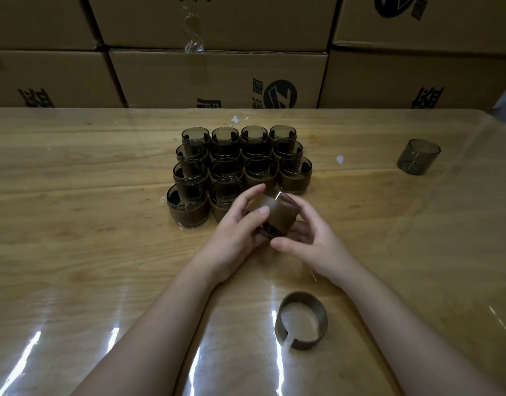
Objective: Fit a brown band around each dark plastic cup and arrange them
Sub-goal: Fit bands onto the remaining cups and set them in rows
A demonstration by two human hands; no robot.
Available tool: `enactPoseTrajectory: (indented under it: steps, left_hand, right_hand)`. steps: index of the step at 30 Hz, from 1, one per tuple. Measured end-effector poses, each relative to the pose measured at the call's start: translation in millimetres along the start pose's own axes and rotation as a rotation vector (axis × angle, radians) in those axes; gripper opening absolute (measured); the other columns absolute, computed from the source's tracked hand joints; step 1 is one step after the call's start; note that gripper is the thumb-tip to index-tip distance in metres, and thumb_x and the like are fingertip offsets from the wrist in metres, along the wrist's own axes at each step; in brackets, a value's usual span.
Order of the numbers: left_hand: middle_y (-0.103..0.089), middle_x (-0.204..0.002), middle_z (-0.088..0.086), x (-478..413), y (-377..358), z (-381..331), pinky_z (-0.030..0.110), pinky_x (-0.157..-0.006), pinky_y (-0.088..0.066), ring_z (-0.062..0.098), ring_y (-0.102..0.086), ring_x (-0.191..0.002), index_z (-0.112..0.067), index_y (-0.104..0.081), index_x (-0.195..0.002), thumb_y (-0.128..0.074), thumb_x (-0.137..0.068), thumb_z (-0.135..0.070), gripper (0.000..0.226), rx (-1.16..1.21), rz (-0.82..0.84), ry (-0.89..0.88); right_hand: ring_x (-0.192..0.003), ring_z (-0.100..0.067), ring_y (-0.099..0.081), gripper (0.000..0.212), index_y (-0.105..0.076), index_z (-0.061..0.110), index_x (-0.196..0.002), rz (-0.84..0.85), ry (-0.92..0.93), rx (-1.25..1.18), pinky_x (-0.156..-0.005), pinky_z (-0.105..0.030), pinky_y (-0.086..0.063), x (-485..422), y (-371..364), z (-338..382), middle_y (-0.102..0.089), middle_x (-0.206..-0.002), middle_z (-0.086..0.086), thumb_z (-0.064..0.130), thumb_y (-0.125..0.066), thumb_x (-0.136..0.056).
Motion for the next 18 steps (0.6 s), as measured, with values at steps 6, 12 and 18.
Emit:
enactPoseTrajectory:
  steps: [6, 12, 18]
  left_hand:
    - [-0.053, -0.139, 0.019, 0.3, -3.9, 0.3, 0.038, -0.104, -0.046, 0.031, -0.053, -0.126, -0.012, -0.036, -0.146, -0.048, -0.091, -0.026, 0.057, -0.009, 0.086, 0.031]
    - [-0.058, -0.13, 0.018, 0.5, 1.3, -0.9, 0.033, -0.09, -0.053, 0.027, -0.061, -0.116, -0.008, -0.044, -0.138, -0.063, -0.087, -0.024, 0.057, -0.04, 0.068, 0.046]
    - [-0.058, -0.133, 0.013, -2.8, 3.9, 5.8, 0.035, -0.09, -0.054, 0.025, -0.06, -0.119, -0.014, -0.037, -0.143, -0.063, -0.083, -0.013, 0.066, -0.042, 0.058, 0.055]
  right_hand:
    - [-0.108, -0.012, -0.065, 0.067, -0.046, 0.036, -0.13, -0.065, 0.034, -0.072, -0.086, -0.021, -0.051, -0.7, 8.5, 3.7, -0.055, -0.132, 0.006, 0.004, -0.074, -0.079]
    - [-0.113, -0.017, -0.062, 0.07, -0.045, 0.036, -0.135, -0.074, 0.018, -0.086, -0.097, -0.035, -0.051, -0.9, 15.0, 3.7, -0.053, -0.137, 0.0, 0.023, -0.072, -0.072]
    - [-0.115, -0.013, -0.059, 0.062, -0.045, 0.039, -0.135, -0.05, 0.022, -0.044, -0.095, -0.033, -0.051, -2.4, 15.6, 1.3, -0.049, -0.14, -0.002, 0.025, -0.072, -0.081]
Point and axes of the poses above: each hand's wrist, its own x-axis away from the middle knuckle, its own y-axis out of the back of the hand, z = x × y, the point moved 9 cm from there along -x, towards the middle knuckle
